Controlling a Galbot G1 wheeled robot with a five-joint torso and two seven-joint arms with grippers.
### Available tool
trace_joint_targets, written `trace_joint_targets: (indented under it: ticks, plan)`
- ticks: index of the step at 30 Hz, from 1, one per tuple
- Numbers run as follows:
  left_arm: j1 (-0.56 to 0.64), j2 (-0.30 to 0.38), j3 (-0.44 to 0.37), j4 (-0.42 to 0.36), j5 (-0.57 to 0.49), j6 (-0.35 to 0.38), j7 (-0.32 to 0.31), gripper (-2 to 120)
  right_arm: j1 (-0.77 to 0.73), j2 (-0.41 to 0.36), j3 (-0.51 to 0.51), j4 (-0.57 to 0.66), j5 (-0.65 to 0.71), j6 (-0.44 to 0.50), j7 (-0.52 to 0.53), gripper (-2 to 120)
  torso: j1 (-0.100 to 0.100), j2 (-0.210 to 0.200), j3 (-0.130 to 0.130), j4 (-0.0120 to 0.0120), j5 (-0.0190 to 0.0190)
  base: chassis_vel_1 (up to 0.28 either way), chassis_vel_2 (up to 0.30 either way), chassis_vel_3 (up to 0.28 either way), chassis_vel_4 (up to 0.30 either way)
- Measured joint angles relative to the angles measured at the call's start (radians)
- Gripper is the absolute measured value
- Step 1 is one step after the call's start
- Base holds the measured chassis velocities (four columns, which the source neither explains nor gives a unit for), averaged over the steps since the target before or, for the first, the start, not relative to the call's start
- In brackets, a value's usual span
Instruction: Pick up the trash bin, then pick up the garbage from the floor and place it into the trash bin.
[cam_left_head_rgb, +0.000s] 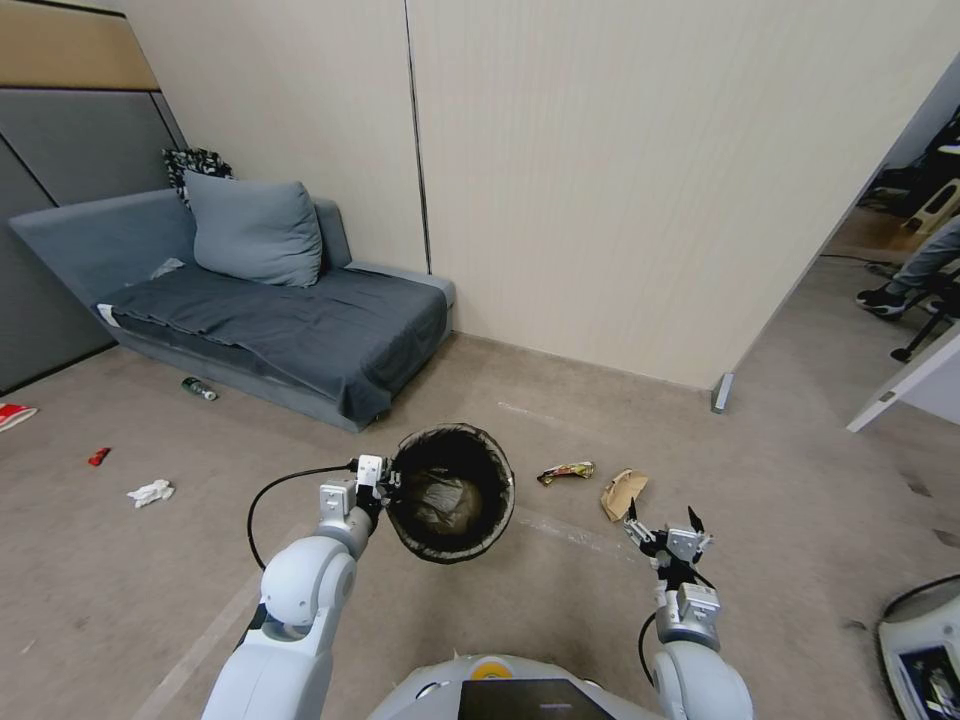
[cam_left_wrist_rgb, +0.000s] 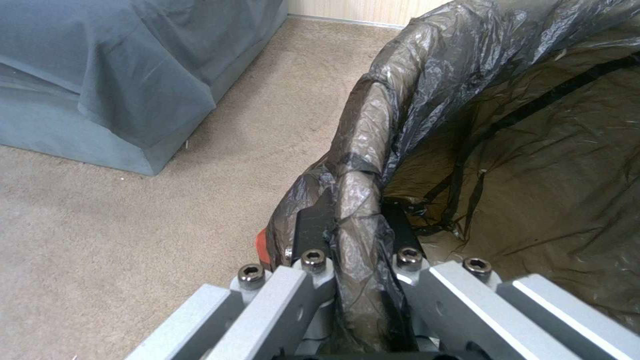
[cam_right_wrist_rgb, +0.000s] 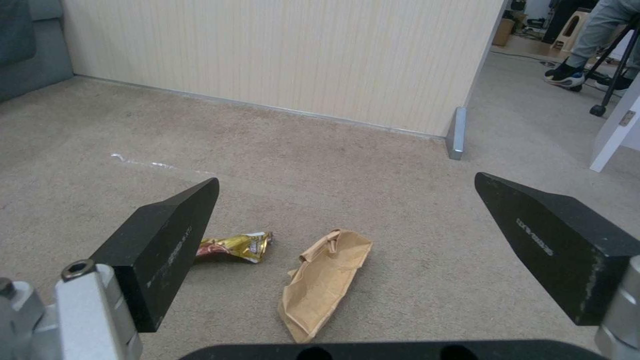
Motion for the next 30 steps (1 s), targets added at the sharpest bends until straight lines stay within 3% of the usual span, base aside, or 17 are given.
trace_joint_targets:
  ticks: [30]
  plan:
    - [0.010, -0.005, -0.003, -0.006, 0.003, -0.017, 0.017, 1, 0.001, 0.000, 0.006, -0.002, 0.000, -0.001, 0.002, 100, 0.000, 0.000, 0.000, 0.0000, 0.0000, -0.048, 0.045, 0.040, -0.045]
